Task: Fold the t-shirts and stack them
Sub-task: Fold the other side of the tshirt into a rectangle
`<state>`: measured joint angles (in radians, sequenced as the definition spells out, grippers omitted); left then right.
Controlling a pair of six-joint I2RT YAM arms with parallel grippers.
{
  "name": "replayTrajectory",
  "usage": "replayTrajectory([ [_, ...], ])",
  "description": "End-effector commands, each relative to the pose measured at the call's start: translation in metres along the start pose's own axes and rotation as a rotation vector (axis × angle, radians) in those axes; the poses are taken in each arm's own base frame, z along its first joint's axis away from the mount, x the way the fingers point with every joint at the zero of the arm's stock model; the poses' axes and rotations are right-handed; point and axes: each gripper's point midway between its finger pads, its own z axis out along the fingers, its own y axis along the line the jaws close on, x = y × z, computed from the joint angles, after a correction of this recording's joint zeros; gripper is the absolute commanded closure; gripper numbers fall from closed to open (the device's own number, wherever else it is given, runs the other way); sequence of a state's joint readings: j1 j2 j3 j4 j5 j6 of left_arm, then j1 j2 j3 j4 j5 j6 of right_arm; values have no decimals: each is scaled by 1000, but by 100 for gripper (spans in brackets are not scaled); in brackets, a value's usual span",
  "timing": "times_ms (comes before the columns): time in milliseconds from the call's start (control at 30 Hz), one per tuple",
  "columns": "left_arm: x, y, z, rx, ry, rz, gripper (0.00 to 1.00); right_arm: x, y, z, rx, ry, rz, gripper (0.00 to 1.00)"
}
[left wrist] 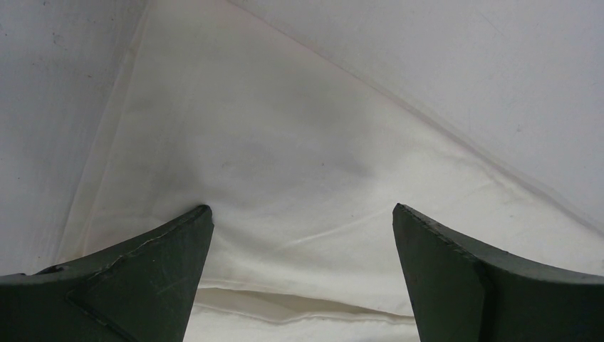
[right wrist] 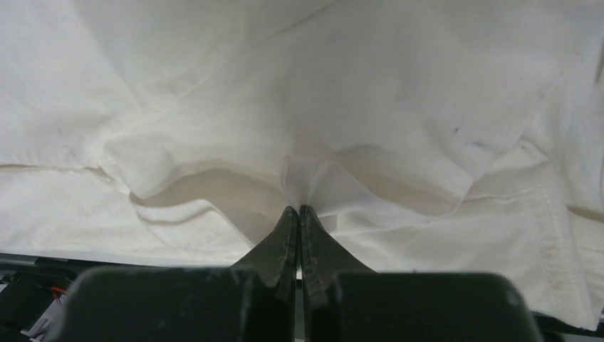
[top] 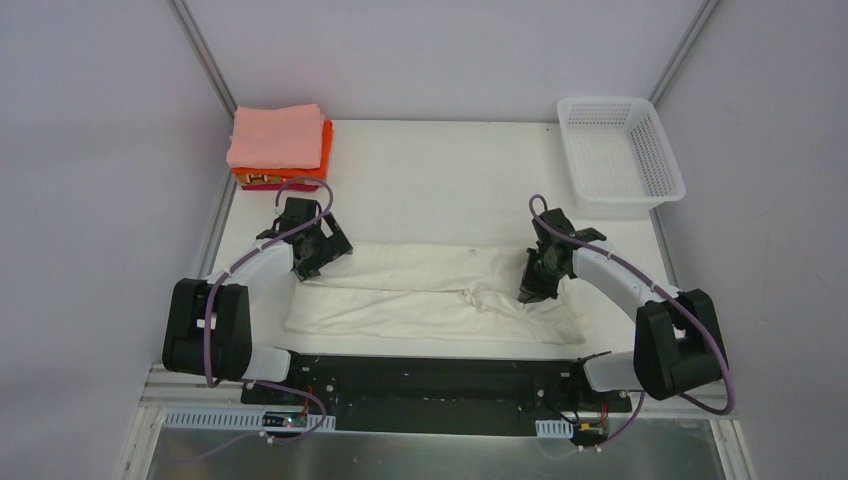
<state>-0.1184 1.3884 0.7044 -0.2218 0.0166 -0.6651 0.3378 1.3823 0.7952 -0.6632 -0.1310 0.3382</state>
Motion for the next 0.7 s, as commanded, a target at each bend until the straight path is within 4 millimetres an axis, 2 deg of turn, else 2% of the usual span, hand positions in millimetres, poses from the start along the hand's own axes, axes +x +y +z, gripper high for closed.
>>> replayTrajectory([
  [0,8,15,7,-66,24,19,1,26,0,-17,-21,44,11,100],
  [133,8,16,7,-67,27,20,1,55,-7,-19,2,103,27,100],
  [267,8,16,8,-68,28,19,1,74,-22,-17,51,128,60,100],
  [433,9,17,9,-71,31,19,1,85,-24,-18,64,138,114,100],
  [500,9,17,9,-73,29,18,1,84,-33,-18,122,112,152,100],
  [567,8,16,8,-72,29,20,1,83,-43,-18,178,83,195,93],
  [667,7,16,8,-72,27,19,1,84,-50,-19,207,66,232,74],
])
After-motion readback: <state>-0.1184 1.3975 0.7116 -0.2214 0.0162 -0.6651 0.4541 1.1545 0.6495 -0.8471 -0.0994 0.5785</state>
